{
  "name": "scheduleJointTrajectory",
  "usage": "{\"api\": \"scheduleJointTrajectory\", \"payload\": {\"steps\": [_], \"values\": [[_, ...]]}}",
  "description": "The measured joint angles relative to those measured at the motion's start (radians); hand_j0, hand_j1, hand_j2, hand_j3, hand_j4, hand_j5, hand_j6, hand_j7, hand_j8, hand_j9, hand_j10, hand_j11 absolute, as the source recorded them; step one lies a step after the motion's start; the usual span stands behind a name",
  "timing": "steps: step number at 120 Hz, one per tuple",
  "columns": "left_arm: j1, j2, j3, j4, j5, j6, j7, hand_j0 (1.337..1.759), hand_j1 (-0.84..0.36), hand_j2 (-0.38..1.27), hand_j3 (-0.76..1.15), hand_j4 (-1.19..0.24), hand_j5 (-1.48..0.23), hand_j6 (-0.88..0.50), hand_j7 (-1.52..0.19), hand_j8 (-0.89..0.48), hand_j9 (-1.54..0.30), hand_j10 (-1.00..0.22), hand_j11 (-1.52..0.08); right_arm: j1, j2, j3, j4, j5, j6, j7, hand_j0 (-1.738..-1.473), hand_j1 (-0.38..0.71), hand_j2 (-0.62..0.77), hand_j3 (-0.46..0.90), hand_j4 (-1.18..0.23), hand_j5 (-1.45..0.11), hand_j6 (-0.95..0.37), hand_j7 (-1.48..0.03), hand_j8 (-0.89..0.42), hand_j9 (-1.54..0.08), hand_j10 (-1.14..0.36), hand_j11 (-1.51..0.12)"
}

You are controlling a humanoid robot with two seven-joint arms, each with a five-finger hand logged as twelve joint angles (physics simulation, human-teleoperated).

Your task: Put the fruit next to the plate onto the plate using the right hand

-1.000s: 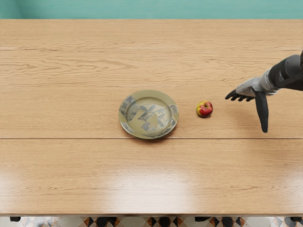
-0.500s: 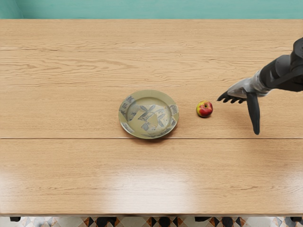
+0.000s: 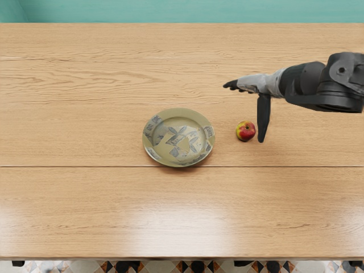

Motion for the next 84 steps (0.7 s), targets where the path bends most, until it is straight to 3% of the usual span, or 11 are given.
{"api": "scheduleJointTrajectory", "payload": {"steps": [52,84], "values": [[0.0,0.0,0.0,0.0,0.0,0.0,0.0,1.658,0.35,0.0,0.0,0.0,0.0,0.0,0.0,0.0,0.0,0.0,0.0,-0.137,0.066,-0.048,0.035,-0.22,-0.194,0.0,-1.658,-0.35,0.0,0.0,-0.01,0.0,-0.01,0.0,-0.01,0.0,0.0,0.0],[0.0,0.0,0.0,0.0,0.0,0.0,0.0,1.658,0.35,0.0,0.0,0.0,0.0,0.0,0.0,0.0,0.0,0.0,0.0,-0.154,0.075,-0.087,0.031,-0.299,-0.283,0.0,-1.658,-0.21,-0.02,0.0,-0.12,-0.15,-0.12,-0.15,-0.12,-0.15,-0.12,-0.15]]}}
